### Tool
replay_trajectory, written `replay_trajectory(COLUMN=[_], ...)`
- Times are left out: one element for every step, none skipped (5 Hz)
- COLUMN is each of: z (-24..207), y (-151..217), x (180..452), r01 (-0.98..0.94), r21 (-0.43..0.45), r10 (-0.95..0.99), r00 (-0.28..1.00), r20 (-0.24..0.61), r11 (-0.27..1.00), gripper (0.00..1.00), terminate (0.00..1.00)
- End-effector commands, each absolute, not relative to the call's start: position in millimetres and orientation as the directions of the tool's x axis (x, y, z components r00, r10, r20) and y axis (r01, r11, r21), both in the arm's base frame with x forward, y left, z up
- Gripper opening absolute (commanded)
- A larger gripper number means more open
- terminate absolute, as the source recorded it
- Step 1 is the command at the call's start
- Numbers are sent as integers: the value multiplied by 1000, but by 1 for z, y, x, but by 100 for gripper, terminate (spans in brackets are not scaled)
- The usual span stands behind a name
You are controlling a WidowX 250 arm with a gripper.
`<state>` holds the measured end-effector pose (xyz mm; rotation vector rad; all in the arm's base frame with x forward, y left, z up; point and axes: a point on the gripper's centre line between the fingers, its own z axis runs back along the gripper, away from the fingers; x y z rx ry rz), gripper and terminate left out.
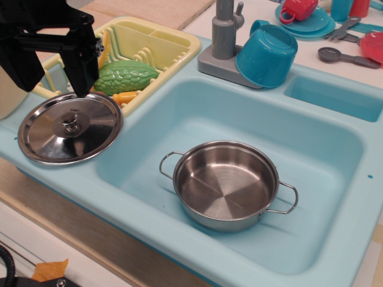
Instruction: Put lid on pot or pan
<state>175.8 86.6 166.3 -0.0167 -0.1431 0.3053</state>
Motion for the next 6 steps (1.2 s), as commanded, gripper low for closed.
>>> replay_trajectory(z=[166, 156, 147, 142, 136, 130], y=[87, 88, 89, 89, 93, 94], x=[176, 172, 173, 175, 183, 184], r01=[-298, -313, -319, -321, -315, -307], r21=[-38, -19, -8, 4, 4, -7], r10=[301, 312, 316, 316, 312, 305], r00=[944, 935, 935, 934, 941, 945], r20=[138, 167, 159, 164, 127, 114], r11=[954, 949, 948, 947, 949, 952], gripper=[100, 100, 100, 100, 100, 100], terminate=[0, 0, 0, 0, 0, 0])
